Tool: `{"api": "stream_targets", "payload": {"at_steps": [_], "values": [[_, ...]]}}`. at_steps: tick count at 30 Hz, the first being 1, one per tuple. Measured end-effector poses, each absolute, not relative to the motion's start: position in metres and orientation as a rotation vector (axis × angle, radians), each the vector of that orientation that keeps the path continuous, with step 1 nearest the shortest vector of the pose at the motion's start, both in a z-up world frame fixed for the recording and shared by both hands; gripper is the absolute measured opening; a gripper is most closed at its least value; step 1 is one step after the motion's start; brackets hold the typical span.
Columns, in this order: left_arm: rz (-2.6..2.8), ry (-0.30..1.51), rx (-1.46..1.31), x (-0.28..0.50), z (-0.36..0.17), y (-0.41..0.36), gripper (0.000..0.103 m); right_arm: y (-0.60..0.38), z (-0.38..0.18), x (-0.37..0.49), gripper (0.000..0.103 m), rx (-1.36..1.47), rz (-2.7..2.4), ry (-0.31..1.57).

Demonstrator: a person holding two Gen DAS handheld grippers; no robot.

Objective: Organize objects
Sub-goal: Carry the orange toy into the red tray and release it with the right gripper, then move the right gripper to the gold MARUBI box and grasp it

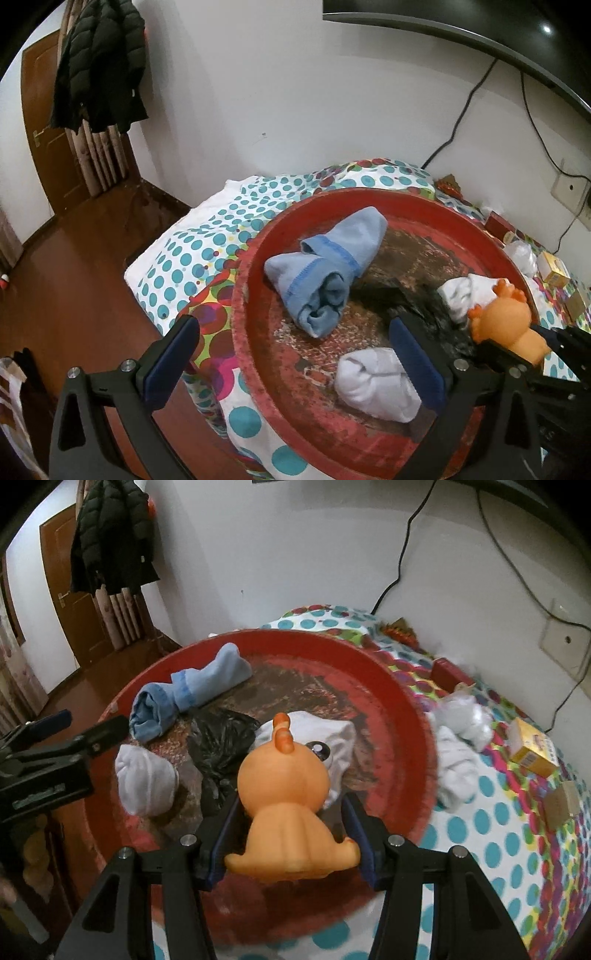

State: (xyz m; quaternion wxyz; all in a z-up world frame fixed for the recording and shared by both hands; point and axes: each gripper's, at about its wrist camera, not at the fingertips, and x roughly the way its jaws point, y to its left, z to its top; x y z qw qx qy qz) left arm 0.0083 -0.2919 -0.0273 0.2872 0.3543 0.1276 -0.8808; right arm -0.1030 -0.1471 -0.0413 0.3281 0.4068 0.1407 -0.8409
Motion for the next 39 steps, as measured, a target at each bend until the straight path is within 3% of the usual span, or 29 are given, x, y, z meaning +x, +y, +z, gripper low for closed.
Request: {"api": "stream_targets", "payload": {"at_steps": [11, 23, 39], "values": [[-2.346, 0.406, 0.949, 0.009, -0.031, -0.302, 0.102, -0.187, -0.045, -0.119, 0.057, 1.062, -2.192, 0.366], [-2.353, 0.385, 0.956, 0.006, -0.032, -0.296, 0.102, -0.166, -0.035, -0.102, 0.062, 1.011, -2.221, 0.361], [-2.380, 0.266, 0.990, -0.002, -0.035, -0.277, 0.102, -0.019, -0.008, -0.127, 0.069, 0.983, -2.500, 0.268]]}}
